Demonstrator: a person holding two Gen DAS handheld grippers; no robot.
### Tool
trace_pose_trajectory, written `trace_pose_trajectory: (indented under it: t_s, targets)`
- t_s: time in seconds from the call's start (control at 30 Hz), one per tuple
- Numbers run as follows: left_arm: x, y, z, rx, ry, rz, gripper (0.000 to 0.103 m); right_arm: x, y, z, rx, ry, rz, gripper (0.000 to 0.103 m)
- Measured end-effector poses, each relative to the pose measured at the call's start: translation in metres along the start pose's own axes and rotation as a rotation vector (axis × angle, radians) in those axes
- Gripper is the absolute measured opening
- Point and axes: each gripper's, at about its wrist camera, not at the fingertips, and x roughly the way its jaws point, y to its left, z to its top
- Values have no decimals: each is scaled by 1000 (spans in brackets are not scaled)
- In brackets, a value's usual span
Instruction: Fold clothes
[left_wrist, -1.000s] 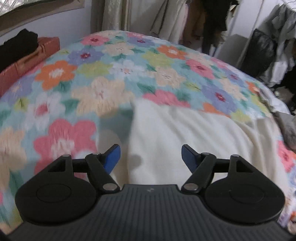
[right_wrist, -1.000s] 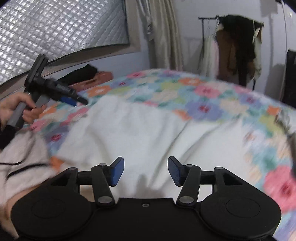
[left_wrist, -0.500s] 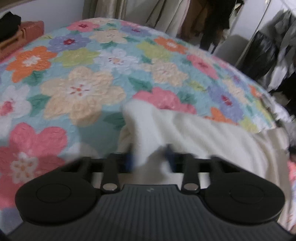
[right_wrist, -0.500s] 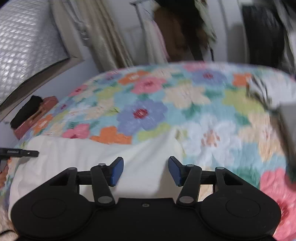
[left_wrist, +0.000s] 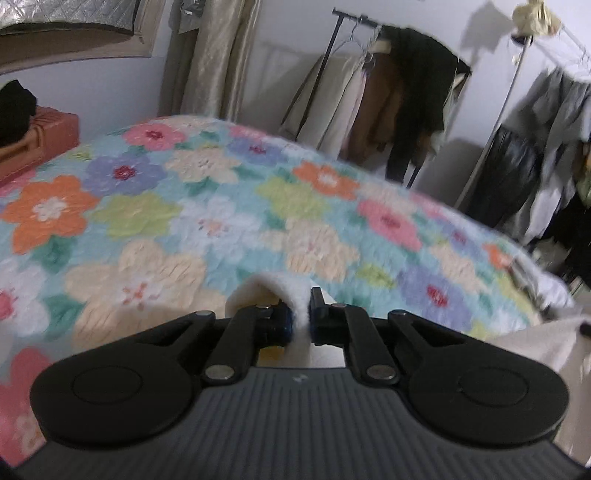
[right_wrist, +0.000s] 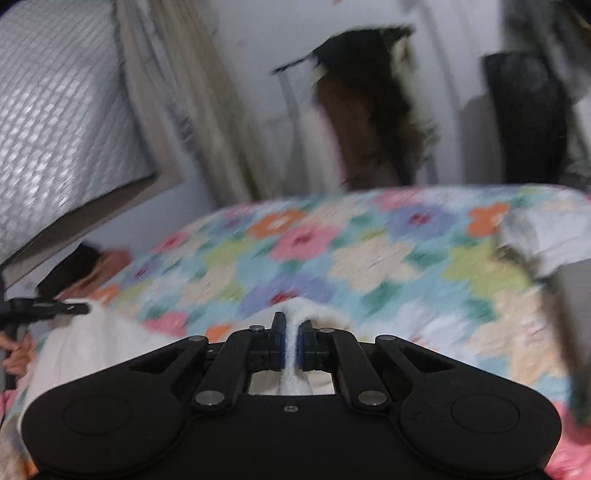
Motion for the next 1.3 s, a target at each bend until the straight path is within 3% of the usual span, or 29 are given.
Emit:
trace_pose_trajectory:
  t_s: [0.13,0.23,0.33,0.4,0.47,0.6,0.73,0.83,0.97,1.1,1.17,1.3]
  targets:
    - [43,22,-19,-3,106,102,8,27,-30,-25,89,90,-92,8]
    - [47,29,-28,-29,158,100,10,45,-42,-46,113,166,-102,8]
    - [27,26,-22,13,140,128,23,48,-43,-57,116,197,-119,16]
    - [11,27,-25,10,151,174,48,39,-44,-56,138,194,-142,28]
    - [-3,30,-31,-23,202,191,58,27,-48,-53,197,192,-158,48]
    - [-36,22,-47,-67,294,210,61,-7,-48,-60,331,226,-141,53]
    - [-65,2,-67,-27,327,246,63,-40,-29,-70,325,270,-157,59]
    - [-81,-9,-81,6,352,217,68,-61,-23,-83,365,273,-181,66]
    - [-89,-15,-96,38,392,207,95,-76,-29,-107,492,318,-187,67]
    - [-96,-9,-107,0,412,196,95,-95,-19,-129,526,315,-195,67]
    - [-100,-10,-109,-3,392,170,90,-101,-15,-141,572,299,-171,67]
    - [-104,-20,-112,32,353,160,60,-93,-17,-145,635,271,-172,69]
